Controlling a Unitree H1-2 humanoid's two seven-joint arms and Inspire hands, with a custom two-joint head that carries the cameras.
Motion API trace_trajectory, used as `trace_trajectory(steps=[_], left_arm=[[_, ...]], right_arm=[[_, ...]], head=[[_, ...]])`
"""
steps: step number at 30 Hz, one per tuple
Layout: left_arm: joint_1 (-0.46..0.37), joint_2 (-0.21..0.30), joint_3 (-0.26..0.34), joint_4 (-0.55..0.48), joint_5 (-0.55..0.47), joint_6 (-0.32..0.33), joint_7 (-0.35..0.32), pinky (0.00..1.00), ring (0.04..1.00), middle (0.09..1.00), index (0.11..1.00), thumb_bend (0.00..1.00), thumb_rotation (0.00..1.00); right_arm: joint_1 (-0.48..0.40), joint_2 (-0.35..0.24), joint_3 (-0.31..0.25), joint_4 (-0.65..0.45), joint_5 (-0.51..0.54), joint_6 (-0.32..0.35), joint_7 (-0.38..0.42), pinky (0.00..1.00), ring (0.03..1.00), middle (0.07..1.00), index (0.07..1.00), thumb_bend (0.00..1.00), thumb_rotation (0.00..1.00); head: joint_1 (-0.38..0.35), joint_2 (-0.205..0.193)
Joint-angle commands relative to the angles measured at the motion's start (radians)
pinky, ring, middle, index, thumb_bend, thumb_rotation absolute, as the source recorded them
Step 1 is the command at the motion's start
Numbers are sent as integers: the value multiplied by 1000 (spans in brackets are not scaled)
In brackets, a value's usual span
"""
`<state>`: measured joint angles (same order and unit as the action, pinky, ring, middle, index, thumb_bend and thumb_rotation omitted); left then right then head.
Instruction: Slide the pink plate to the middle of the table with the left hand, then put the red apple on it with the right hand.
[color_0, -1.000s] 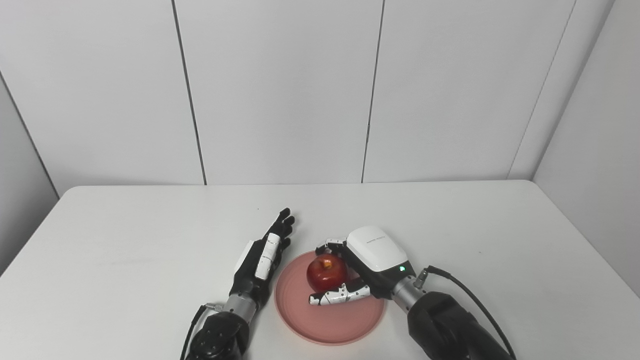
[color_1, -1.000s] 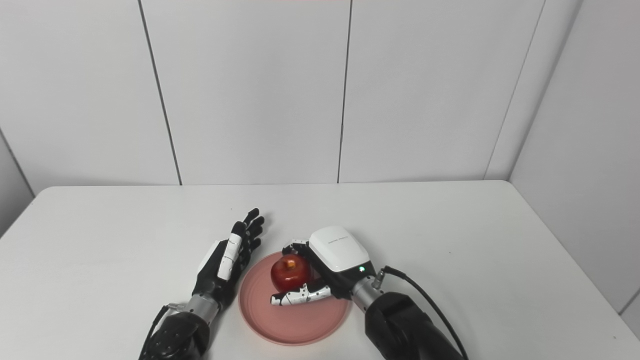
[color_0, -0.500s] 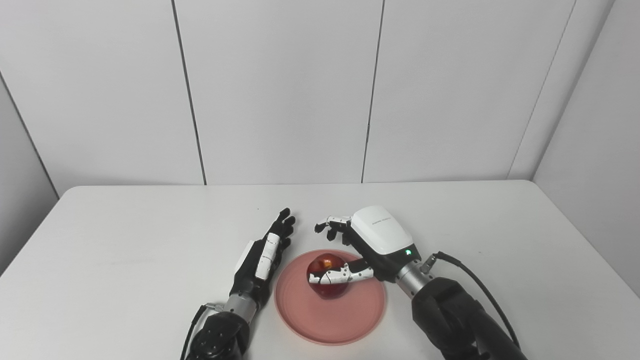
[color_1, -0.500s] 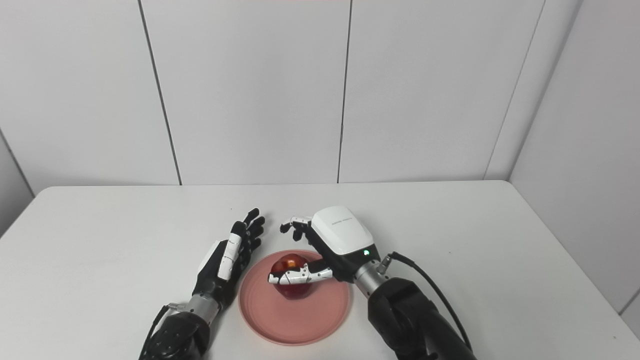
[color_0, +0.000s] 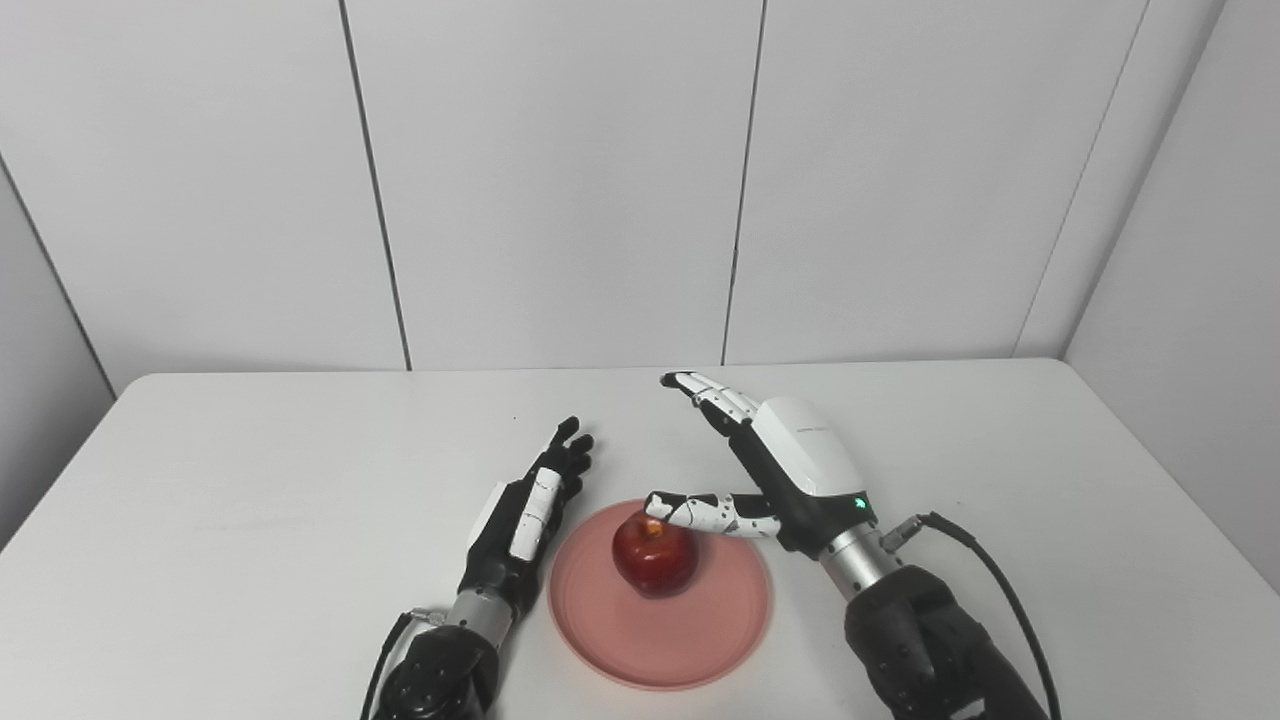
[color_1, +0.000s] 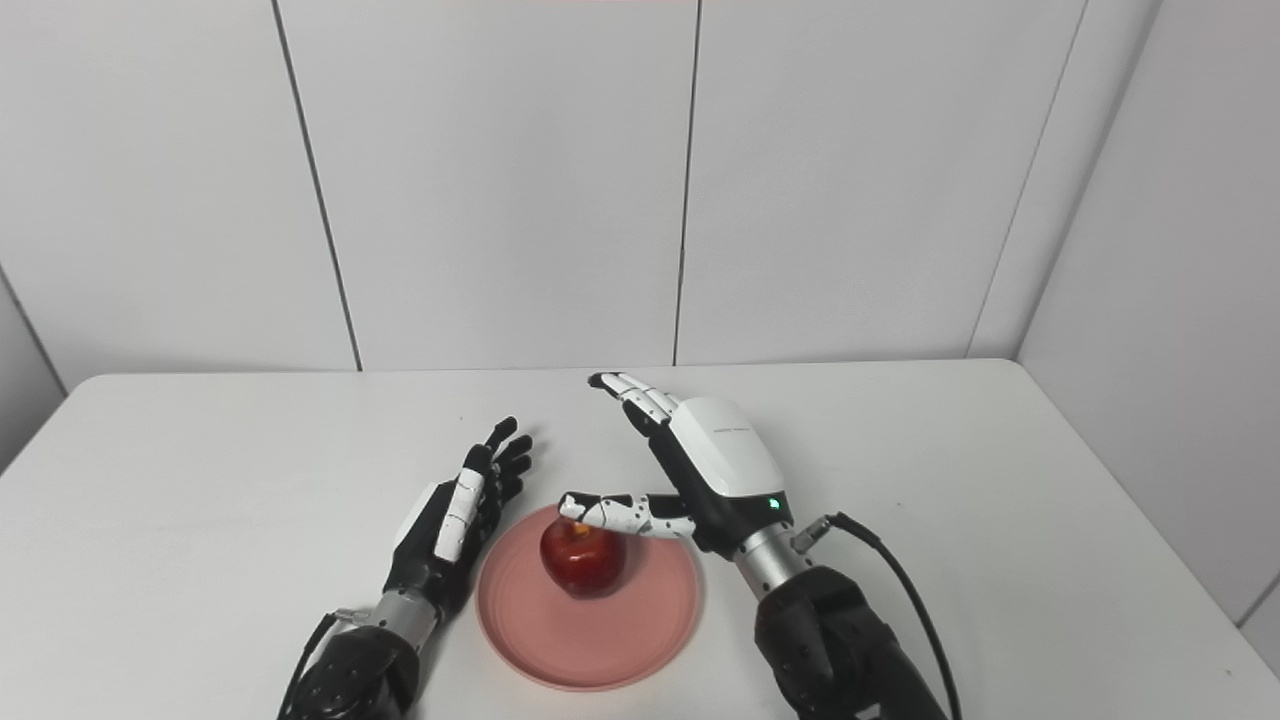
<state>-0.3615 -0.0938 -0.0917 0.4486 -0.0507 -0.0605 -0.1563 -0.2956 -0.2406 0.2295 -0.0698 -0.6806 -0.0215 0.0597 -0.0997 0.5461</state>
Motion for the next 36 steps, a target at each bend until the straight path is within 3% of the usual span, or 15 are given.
trace_trajectory(steps=[1, 3, 6, 9, 14, 18, 25, 32, 36], left_arm=[[58, -21, 5, 10, 16, -15, 40, 963, 962, 959, 944, 930, 937], [66, -30, 15, -3, 30, -39, 80, 978, 983, 978, 959, 928, 932], [75, -43, 34, -15, 52, -84, 141, 999, 999, 999, 996, 959, 947], [82, -48, 47, -19, 69, -136, 184, 1000, 1000, 1000, 1000, 954, 962], [86, -38, 51, -4, 134, -223, 259, 1000, 1000, 1000, 1000, 888, 998], [88, -30, 52, 18, 205, -277, 337, 1000, 1000, 1000, 1000, 804, 1000], [113, -24, 50, -29, 198, -201, 320, 1000, 1000, 1000, 1000, 764, 1000], [115, -27, 48, -82, 147, -43, 265, 1000, 1000, 1000, 1000, 940, 1000], [114, -30, 54, -116, 93, 49, 224, 1000, 1000, 1000, 1000, 959, 990]], right_arm=[[-23, 21, -47, -9, 68, 19, -23, 805, 908, 957, 914, 996, 1000], [-13, 45, -87, 5, 151, 27, -10, 797, 922, 974, 923, 993, 1000], [-4, 83, -154, 40, 303, 28, -4, 881, 955, 970, 936, 894, 1000], [-1, 123, -222, 71, 438, 67, 6, 906, 964, 973, 947, 890, 1000], [0, 166, -278, 89, 557, 139, 0, 990, 967, 977, 946, 908, 1000], [11, 188, -293, 109, 602, 154, -17, 1000, 959, 969, 947, 898, 1000], [40, 212, -288, 141, 632, 160, -30, 1000, 952, 963, 941, 870, 1000], [64, 221, -259, 173, 618, 160, -48, 1000, 975, 979, 951, 850, 1000], [72, 226, -252, 191, 607, 139, -73, 1000, 983, 985, 945, 856, 1000]], head=[[3, 2], [5, 2], [7, 2], [8, 2], [16, 2], [28, 4], [30, 8], [31, 9], [34, 11]])
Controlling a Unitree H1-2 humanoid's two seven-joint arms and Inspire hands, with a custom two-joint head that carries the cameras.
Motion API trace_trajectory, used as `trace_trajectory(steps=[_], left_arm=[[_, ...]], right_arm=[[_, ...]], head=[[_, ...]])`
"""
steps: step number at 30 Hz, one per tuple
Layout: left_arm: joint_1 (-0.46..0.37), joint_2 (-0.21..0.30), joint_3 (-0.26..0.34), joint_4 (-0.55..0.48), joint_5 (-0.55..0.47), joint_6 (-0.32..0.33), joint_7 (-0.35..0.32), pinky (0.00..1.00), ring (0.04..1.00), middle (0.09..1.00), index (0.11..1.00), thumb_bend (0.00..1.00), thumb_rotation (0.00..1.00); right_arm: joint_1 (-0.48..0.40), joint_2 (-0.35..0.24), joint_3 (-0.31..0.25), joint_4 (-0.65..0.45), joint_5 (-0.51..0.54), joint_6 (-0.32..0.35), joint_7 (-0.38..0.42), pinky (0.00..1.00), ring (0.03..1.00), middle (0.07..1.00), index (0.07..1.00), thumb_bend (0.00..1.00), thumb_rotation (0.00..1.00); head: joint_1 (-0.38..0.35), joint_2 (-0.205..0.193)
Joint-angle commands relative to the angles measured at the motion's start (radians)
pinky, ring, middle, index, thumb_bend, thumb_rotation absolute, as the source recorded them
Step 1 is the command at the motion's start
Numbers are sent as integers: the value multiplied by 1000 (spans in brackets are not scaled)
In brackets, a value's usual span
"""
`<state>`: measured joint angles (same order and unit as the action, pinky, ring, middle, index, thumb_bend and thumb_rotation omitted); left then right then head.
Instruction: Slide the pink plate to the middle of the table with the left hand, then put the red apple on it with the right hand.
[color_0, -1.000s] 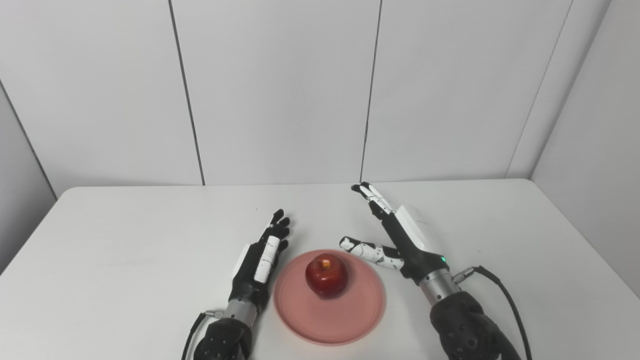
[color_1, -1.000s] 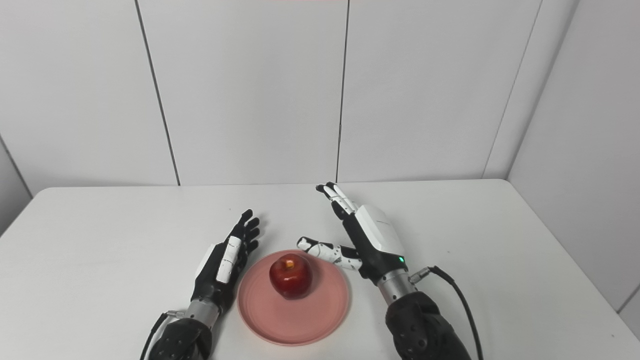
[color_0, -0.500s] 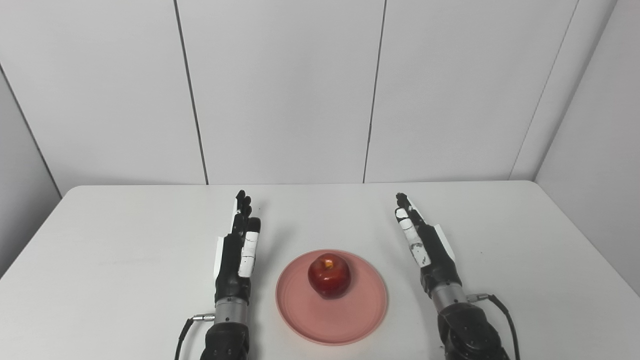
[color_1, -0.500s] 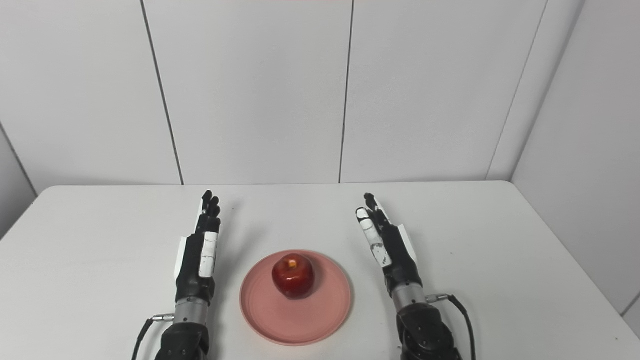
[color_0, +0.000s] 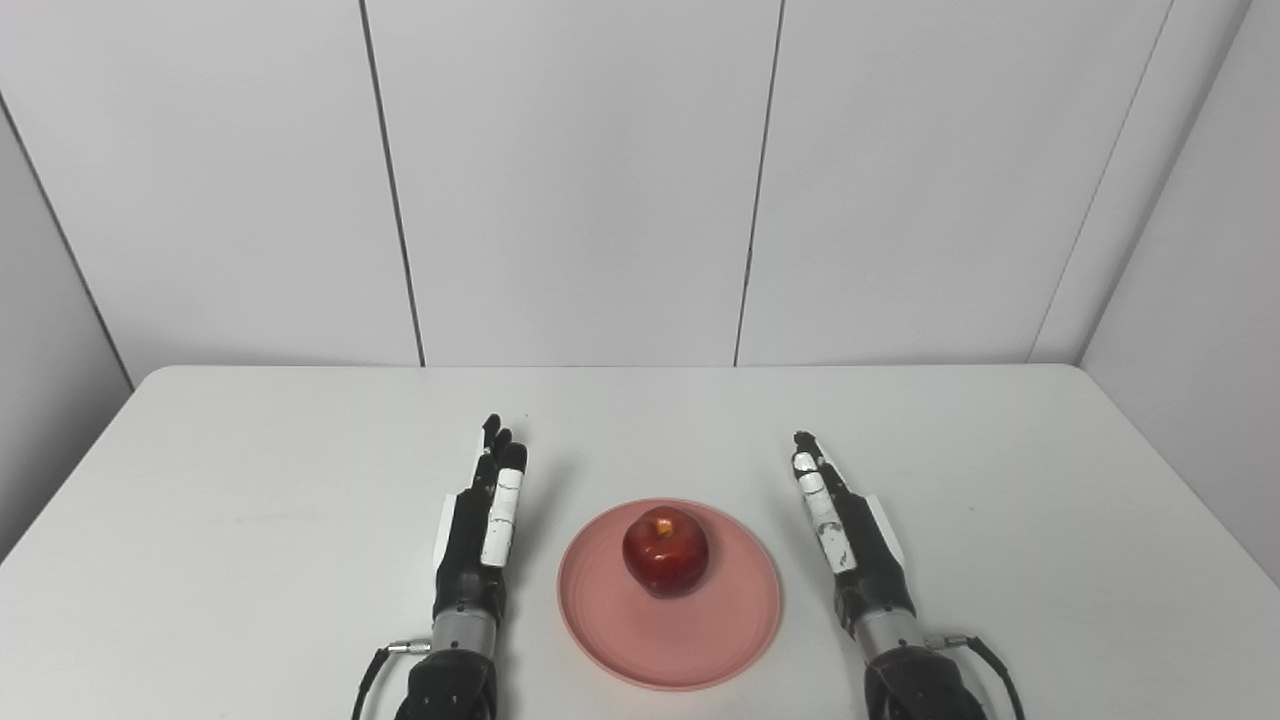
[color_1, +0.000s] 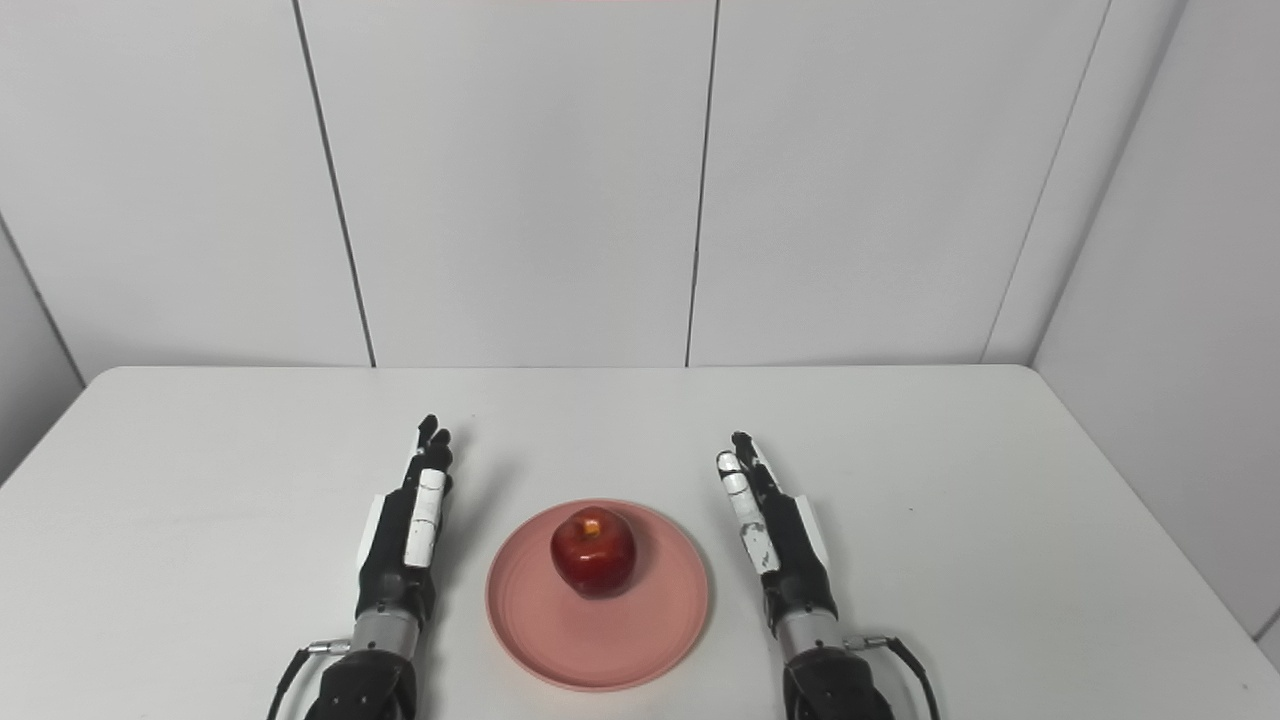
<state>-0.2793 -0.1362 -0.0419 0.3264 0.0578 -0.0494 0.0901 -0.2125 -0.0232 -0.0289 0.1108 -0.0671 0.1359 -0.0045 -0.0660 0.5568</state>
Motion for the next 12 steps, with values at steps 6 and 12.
trace_trajectory(steps=[6, 12], left_arm=[[34, 23, 1, -47, -52, 142, -67, 1000, 1000, 1000, 1000, 884, 1000], [33, 29, 2, -65, -55, 185, -74, 1000, 1000, 1000, 1000, 850, 1000]], right_arm=[[-3, 22, 10, 66, -25, -126, -61, 1000, 999, 1000, 955, 810, 1000], [-3, 35, 2, 118, -19, -189, -87, 1000, 995, 1000, 973, 819, 1000]], head=[[0, 5], [-4, 7]])
